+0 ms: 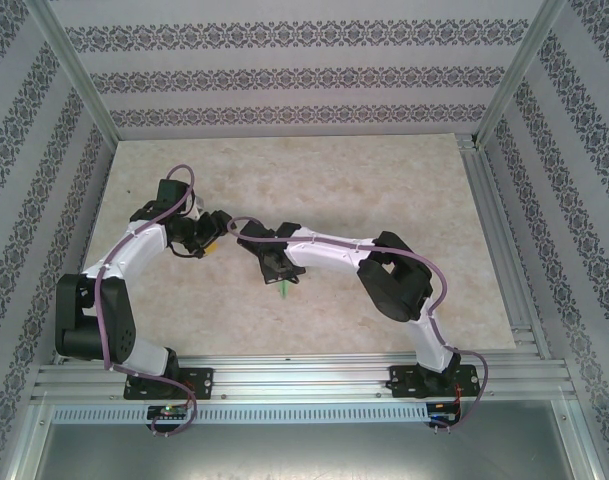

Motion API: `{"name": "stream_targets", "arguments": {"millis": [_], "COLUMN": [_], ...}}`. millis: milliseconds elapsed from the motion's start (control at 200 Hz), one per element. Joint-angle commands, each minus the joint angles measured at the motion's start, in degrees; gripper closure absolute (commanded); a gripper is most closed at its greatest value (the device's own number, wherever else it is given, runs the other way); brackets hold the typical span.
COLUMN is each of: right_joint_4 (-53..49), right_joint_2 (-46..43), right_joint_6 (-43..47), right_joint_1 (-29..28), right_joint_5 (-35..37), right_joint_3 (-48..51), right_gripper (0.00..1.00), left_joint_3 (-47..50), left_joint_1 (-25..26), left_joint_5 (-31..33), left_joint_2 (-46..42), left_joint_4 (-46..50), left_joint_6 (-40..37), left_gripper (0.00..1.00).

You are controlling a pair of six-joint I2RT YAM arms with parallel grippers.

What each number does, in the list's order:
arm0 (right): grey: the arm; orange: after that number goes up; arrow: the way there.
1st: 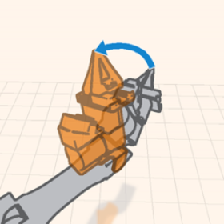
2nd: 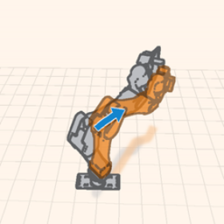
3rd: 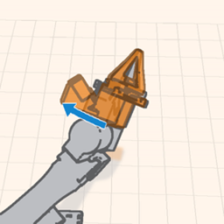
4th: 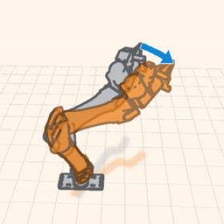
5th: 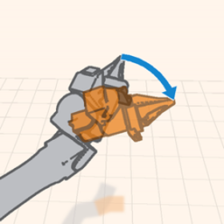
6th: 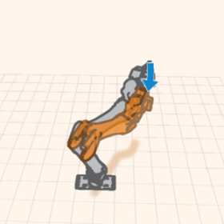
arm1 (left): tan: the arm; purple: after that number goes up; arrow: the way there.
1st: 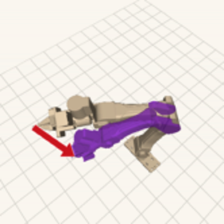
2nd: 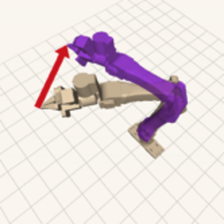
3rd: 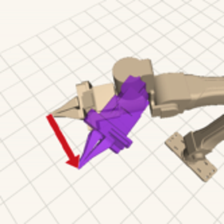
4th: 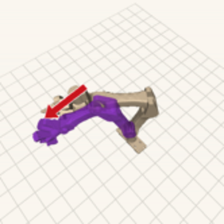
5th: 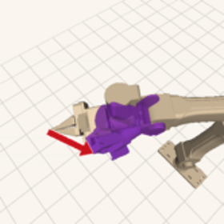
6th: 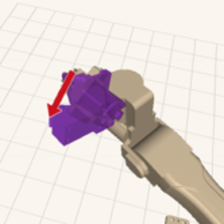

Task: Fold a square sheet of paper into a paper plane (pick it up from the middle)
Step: Move the paper plane to the center of the table.

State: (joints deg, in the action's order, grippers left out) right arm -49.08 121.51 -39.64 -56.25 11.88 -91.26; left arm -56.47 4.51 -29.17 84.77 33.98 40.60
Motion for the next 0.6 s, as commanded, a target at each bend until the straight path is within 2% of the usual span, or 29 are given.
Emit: {"name": "stream_targets", "arguments": {"millis": [0, 210, 400, 500, 595], "right_joint_4": [-0.8, 2.7, 10.5, 15.6, 15.2], "right_joint_2": [-3.5, -13.8, -22.5, -22.8, -18.8], "right_joint_6": [0.3, 3.8, 10.3, 15.0, 18.6], "right_joint_1": [0.5, 5.1, 17.2, 23.9, 28.0], "right_joint_5": [2.8, 4.8, -0.1, -5.8, -6.3], "right_joint_3": [2.3, 10.8, 21.4, 23.7, 20.8], "right_gripper": [1.0, 1.0, 1.0, 1.0, 1.0], "left_joint_3": [0.5, 1.0, 1.4, 1.1, 0.3], "left_joint_1": [-0.8, -0.8, 0.6, 2.8, 4.8], "left_joint_5": [-1.0, -3.1, -5.1, -4.8, -3.9], "left_joint_2": [0.4, 0.4, 0.5, 1.1, 1.6], "left_joint_4": [-1.1, -3.7, -8.6, -10.4, -11.4], "left_joint_6": [0.2, 1.4, 2.2, 2.7, 3.0], "left_gripper": [0.28, 0.29, 0.28, 0.28, 0.27]}}
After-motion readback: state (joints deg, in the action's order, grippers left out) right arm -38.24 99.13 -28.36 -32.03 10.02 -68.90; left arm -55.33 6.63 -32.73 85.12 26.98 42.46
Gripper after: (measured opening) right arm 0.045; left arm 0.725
